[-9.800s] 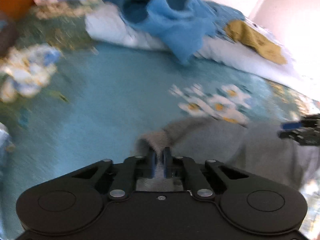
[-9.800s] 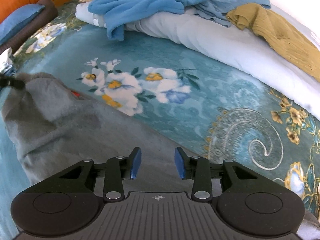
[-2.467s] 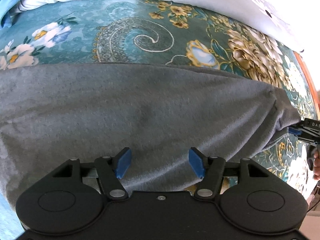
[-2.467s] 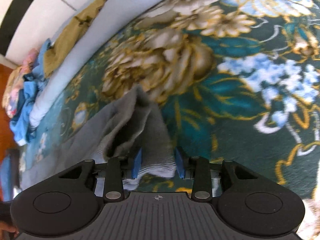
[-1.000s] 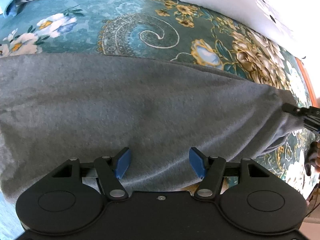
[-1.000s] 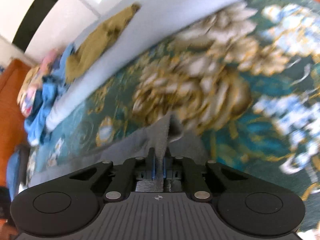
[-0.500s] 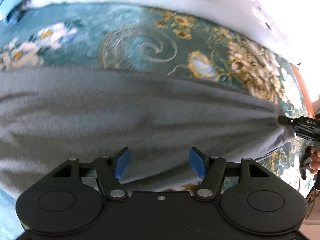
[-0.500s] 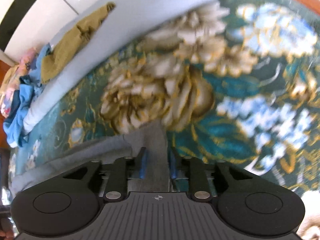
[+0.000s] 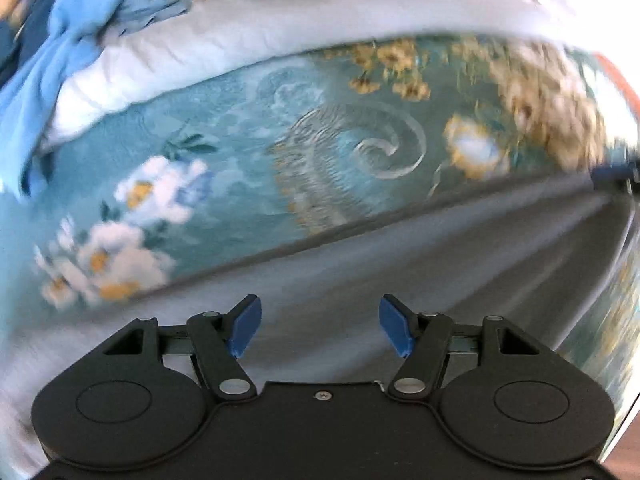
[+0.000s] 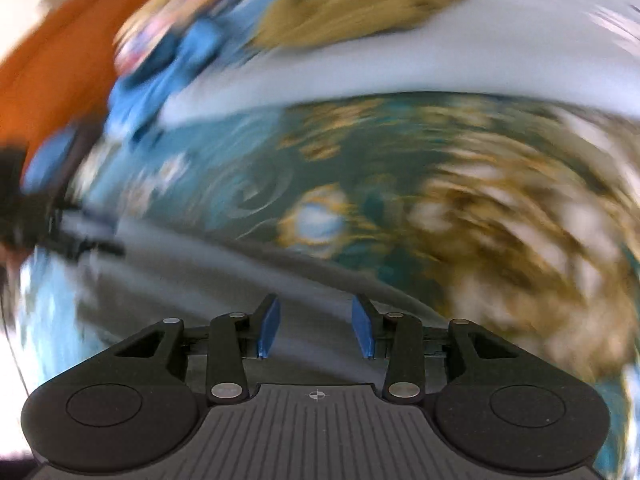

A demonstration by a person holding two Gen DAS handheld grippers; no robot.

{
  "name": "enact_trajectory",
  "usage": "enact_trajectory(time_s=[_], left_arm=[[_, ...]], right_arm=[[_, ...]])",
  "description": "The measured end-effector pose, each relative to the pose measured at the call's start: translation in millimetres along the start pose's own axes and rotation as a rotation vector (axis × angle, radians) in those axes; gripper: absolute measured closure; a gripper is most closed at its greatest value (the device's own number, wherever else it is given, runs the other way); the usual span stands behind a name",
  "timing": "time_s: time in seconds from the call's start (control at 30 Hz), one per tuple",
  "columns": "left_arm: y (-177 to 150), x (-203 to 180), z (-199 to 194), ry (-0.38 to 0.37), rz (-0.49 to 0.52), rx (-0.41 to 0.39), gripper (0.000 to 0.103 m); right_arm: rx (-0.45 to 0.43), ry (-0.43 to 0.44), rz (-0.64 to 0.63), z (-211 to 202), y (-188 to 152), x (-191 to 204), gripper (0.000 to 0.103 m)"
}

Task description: Fold clothes

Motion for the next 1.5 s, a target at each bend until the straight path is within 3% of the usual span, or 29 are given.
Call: enact_trajectory(time_s=[0.13, 0.4, 0.5, 0.6, 0.63, 0.67, 0.8, 0.9, 1.3, 1.37, 1.43, 1.5], left_arm=[[2, 18, 5, 0.029, 0.2, -0.01, 0.04], [10, 22, 26, -0.067, 0.267, -0.048, 0.044], [9, 17, 33, -0.094, 0.29, -0.058, 0.052], [6, 12, 38, -0.104, 0.316, -0.051, 0.075], [5, 12, 39, -0.102, 0.317, -0.049, 0.09], [4, 12, 40, -0.098, 0.316, -0.046, 0.095], [7, 15, 38, -0.041, 0.297, -0.095, 0.1], [14, 22, 34, -0.012, 0.255, -0.125, 0.1], [12, 29, 50, -0.011, 0.178, -0.075, 0.094], [11, 31, 42, -0.031, 0.138, -0.069, 0.082], [12, 32, 25, -0.03, 0.073, -0.086, 0.071], [8, 37, 1, -0.017, -0.071, -0.117, 0.062]], right_arm=[[0.115, 0.012, -0.197, 41, 25, 33, 0.067], [0.314, 0.003, -0.363, 87, 27, 56, 0.068], [0.354, -0.015, -0.388, 93, 22, 56, 0.079], [0.357, -0.026, -0.372, 92, 21, 52, 0.092], [0.354, -0.025, -0.358, 91, 21, 51, 0.094], [0.353, -0.022, -0.347, 90, 21, 50, 0.096], [0.323, -0.034, -0.332, 86, 23, 51, 0.1], [0.258, -0.053, -0.324, 81, 36, 50, 0.101], [0.289, -0.082, -0.305, 100, 33, 43, 0.098], [0.273, -0.085, -0.31, 92, 36, 47, 0.092], [0.202, -0.093, -0.29, 72, 44, 50, 0.091], [0.09, -0.111, -0.21, 42, 48, 48, 0.085]])
Point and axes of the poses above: each gripper's, at about its wrist camera, not at the fingertips, and z roughly the way its jaws point, x to its left, y to its top, the point moved 7 cm from there along z, roughly the way its jaws point, and after that the axes turned 5 degrees about y, right-handed, at the moved point
